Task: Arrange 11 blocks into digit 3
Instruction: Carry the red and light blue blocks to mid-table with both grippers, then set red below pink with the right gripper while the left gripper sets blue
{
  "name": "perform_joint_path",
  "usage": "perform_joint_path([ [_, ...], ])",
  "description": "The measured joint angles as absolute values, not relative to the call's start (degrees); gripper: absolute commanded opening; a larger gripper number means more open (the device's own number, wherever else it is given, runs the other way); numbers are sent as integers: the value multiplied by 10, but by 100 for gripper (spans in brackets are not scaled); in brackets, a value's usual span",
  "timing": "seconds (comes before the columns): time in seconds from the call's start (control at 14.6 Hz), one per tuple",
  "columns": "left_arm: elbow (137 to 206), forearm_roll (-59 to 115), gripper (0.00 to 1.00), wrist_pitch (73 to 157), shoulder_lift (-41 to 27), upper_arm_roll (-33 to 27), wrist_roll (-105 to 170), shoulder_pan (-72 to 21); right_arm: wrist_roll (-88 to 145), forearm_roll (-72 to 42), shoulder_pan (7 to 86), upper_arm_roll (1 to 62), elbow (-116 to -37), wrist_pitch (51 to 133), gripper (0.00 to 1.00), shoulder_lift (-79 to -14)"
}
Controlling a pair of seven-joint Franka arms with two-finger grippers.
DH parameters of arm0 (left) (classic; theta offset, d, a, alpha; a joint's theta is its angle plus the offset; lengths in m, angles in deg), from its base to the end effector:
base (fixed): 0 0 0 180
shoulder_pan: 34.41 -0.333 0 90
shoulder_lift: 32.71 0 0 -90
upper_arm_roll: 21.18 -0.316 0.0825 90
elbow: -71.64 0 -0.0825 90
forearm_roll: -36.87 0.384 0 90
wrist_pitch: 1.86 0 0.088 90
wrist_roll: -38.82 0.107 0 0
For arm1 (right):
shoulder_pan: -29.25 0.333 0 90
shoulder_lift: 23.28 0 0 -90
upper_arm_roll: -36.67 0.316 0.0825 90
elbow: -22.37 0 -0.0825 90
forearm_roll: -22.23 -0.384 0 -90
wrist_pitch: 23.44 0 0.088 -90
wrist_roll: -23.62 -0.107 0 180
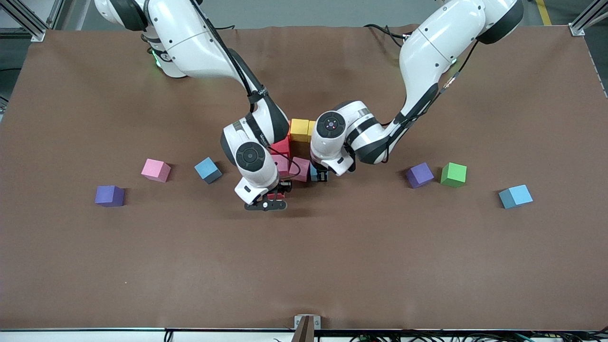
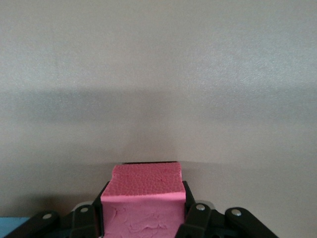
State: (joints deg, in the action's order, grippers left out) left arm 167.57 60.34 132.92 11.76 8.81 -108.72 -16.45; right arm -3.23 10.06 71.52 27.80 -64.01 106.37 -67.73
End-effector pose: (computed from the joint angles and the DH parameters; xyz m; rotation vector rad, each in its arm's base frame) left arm 0.4883 -0.4731 0.1982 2.1956 2.2145 -0.1087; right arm 0.5813 0.4111 0.2085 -3.0969 -0.0324 0.0495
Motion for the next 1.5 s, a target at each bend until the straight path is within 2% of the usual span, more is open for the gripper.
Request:
perform_joint_path([
  [1.5,1677,605,6,1329,117,90,-1086,-164,-32,101,726,282,-639,1064,43,-682],
])
